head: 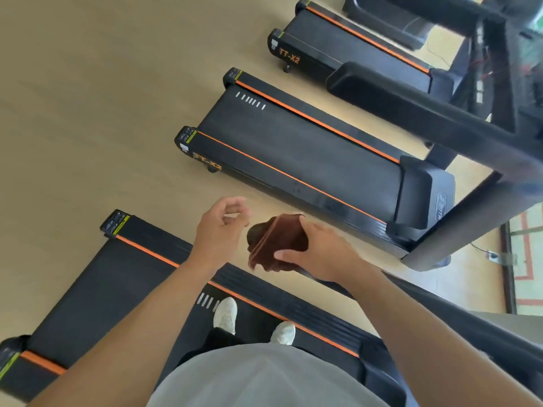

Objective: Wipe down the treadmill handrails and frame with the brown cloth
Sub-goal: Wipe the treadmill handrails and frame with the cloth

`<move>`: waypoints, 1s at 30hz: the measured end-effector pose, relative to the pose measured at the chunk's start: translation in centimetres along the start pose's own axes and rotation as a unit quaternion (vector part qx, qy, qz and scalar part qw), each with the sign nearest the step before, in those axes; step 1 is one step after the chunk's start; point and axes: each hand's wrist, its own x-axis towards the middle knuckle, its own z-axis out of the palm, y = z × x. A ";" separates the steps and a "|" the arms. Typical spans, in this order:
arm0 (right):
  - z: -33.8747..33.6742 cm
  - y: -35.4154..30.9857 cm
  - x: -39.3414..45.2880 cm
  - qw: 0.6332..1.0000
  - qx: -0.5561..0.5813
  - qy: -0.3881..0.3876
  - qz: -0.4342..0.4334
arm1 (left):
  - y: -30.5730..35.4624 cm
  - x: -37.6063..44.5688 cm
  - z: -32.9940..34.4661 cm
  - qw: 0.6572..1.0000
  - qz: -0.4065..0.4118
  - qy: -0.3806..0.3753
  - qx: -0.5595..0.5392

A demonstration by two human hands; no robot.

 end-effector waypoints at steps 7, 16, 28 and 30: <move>3.5 -4.5 4.4 0.980 -0.172 0.067 -0.074 | -2.9 -1.5 -1.7 0.998 -0.049 0.026 -0.022; 3.6 -10.8 9.8 0.911 -0.373 -0.163 -0.071 | -4.9 -4.2 -5.8 0.992 -0.113 0.054 -0.008; 0.7 0.4 1.5 0.971 -0.208 0.040 -0.108 | -2.8 -2.8 4.7 0.862 0.183 -0.104 0.461; 0.8 3.8 -0.3 0.975 -0.204 0.043 -0.073 | -2.3 -3.3 7.5 0.807 0.235 -0.130 0.526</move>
